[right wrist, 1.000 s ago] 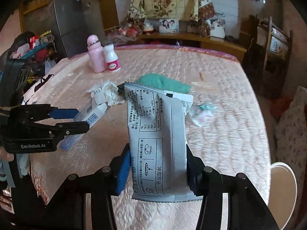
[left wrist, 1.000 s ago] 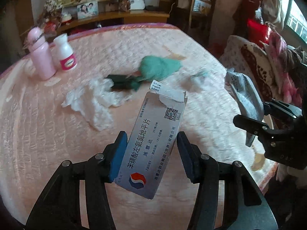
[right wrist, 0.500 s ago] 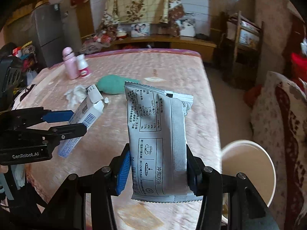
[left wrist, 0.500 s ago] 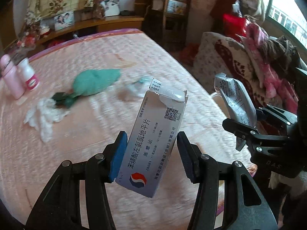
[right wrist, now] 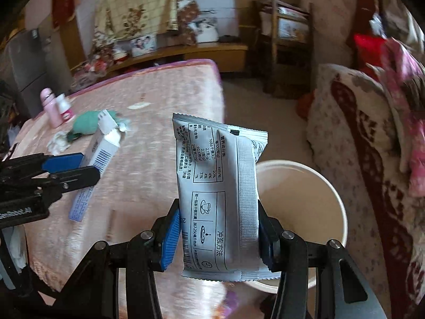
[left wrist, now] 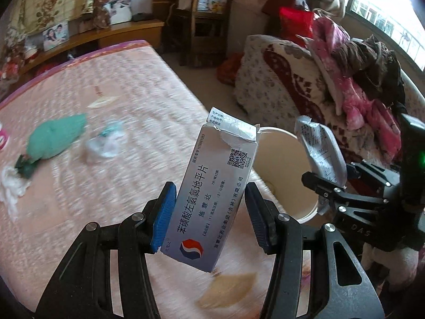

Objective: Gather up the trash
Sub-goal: 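Carry the snack packet and medicine box over the white bucket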

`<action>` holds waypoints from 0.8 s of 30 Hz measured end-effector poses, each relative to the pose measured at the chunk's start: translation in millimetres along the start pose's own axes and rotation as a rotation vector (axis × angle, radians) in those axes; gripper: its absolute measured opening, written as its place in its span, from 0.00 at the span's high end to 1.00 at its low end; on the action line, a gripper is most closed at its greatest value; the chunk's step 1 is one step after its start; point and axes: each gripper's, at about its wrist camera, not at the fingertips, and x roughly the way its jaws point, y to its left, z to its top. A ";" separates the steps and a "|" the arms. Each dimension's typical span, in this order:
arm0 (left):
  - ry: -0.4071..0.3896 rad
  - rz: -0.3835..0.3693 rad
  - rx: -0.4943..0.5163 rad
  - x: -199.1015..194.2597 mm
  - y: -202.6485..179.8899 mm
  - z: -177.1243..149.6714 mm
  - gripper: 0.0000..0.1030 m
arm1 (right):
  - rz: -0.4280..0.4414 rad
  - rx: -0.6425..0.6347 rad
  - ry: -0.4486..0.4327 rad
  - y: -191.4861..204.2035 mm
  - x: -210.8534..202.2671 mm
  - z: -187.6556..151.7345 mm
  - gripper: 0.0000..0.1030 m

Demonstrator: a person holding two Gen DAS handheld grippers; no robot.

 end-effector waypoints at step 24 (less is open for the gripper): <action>0.049 -0.042 0.039 72.4 -70.3 27.8 0.50 | -0.086 0.194 0.071 -94.2 25.2 -27.3 0.52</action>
